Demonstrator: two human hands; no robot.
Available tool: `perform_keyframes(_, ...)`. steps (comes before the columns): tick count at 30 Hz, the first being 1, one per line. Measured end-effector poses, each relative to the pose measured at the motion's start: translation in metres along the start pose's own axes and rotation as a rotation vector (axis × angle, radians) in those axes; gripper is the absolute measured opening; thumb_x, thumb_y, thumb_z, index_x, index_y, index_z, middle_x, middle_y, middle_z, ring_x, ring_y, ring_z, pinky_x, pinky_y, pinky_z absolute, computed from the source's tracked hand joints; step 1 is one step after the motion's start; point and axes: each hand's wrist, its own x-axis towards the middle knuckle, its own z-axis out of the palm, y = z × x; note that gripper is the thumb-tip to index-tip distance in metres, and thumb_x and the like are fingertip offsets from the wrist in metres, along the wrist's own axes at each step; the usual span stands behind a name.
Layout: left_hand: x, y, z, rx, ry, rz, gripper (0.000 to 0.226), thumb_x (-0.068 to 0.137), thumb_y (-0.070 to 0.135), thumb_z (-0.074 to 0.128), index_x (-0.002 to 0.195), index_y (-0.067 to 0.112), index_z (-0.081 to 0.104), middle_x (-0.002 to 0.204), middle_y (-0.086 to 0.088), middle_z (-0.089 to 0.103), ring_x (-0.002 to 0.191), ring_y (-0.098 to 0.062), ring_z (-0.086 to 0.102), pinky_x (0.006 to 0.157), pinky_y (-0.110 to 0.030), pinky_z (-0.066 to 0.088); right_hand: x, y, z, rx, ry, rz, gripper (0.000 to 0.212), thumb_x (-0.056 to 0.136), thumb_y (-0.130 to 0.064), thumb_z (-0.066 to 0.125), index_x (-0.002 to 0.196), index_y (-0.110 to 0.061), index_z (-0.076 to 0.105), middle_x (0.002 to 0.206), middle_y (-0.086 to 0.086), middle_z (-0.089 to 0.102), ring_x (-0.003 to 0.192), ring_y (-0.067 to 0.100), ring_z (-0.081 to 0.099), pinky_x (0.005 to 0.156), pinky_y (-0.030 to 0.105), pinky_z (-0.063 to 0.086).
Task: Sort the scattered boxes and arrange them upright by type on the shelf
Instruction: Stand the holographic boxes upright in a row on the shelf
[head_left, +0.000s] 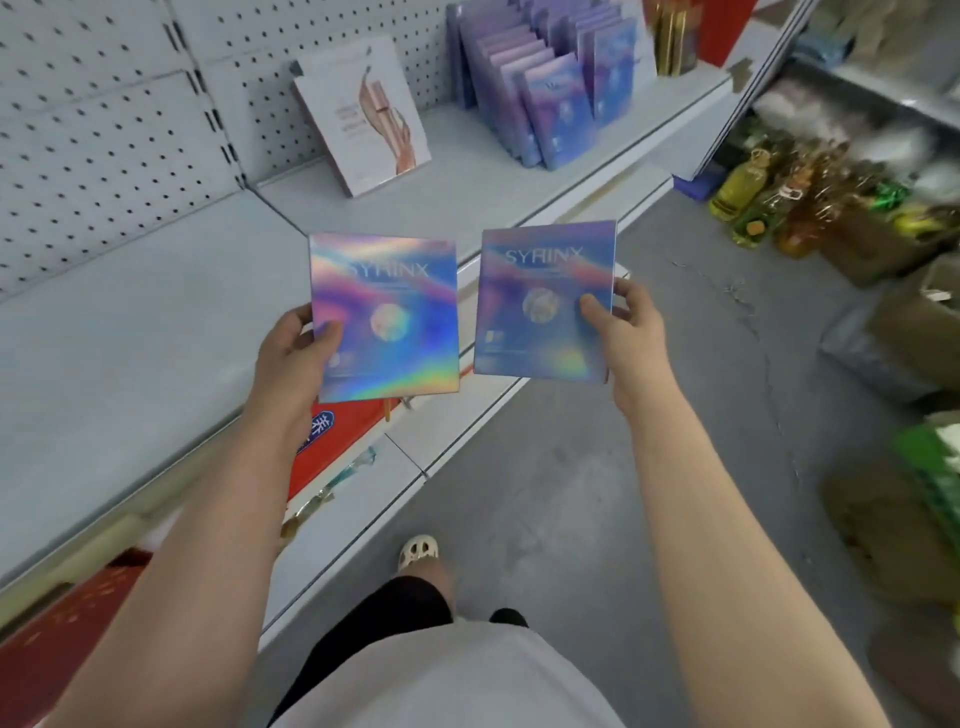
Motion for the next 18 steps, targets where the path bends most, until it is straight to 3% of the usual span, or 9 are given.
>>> perform_keyframes(5, 0.053, 0.004, 0.076, 0.008, -0.043, 0.000, 0.024, 0.091, 0.014, 0.061, 0.115, 0.018, 0.061, 0.112, -0.008, 0.069, 0.096, -0.024, 0.065, 0.096, -0.048, 0.049, 0.068, 0.001, -0.029, 0.022, 0.078, 0.020, 0.020, 0.091, -0.016, 0.066, 0.092, -0.034, 0.057, 0.091, 0.001, 0.066, 0.102, 0.041, 0.066, 0.082, 0.056, 0.056)
perform_keyframes(8, 0.095, 0.013, 0.118, 0.001, -0.069, 0.003, 0.029, 0.089, 0.016, 0.061, 0.118, 0.016, 0.061, 0.115, -0.010, 0.069, 0.097, -0.025, 0.066, 0.095, -0.048, 0.049, 0.117, -0.005, -0.039, 0.015, 0.109, -0.003, 0.017, 0.084, -0.021, 0.068, 0.093, -0.033, 0.059, 0.095, 0.007, 0.069, 0.095, 0.041, 0.067, 0.082, 0.060, 0.055)
perform_keyframes(10, 0.122, 0.022, 0.147, -0.002, -0.082, 0.005, 0.026, 0.090, 0.016, 0.061, 0.116, 0.018, 0.061, 0.112, -0.009, 0.070, 0.095, -0.024, 0.067, 0.090, -0.044, 0.052, 0.151, -0.013, -0.045, -0.005, 0.126, -0.003, 0.020, 0.079, -0.026, 0.067, 0.096, -0.032, 0.059, 0.098, 0.013, 0.069, 0.090, 0.039, 0.068, 0.080, 0.059, 0.055)
perform_keyframes(14, 0.170, 0.044, 0.204, -0.024, -0.094, 0.042, 0.025, 0.094, 0.007, 0.056, 0.119, 0.010, 0.058, 0.100, -0.004, 0.067, 0.078, -0.009, 0.064, 0.070, -0.020, 0.052, 0.214, -0.029, -0.057, -0.034, 0.155, -0.016, 0.023, 0.075, -0.030, 0.067, 0.096, -0.034, 0.058, 0.093, 0.014, 0.070, 0.083, 0.039, 0.068, 0.071, 0.050, 0.055)
perform_keyframes(18, 0.209, 0.061, 0.249, 0.006, -0.102, 0.079, 0.026, 0.094, 0.009, 0.057, 0.120, 0.009, 0.058, 0.104, -0.003, 0.068, 0.088, -0.015, 0.064, 0.080, -0.026, 0.051, 0.275, -0.036, -0.067, -0.023, 0.160, -0.032, 0.021, 0.074, -0.031, 0.067, 0.093, -0.035, 0.058, 0.084, 0.003, 0.066, 0.076, 0.024, 0.061, 0.069, 0.040, 0.049)
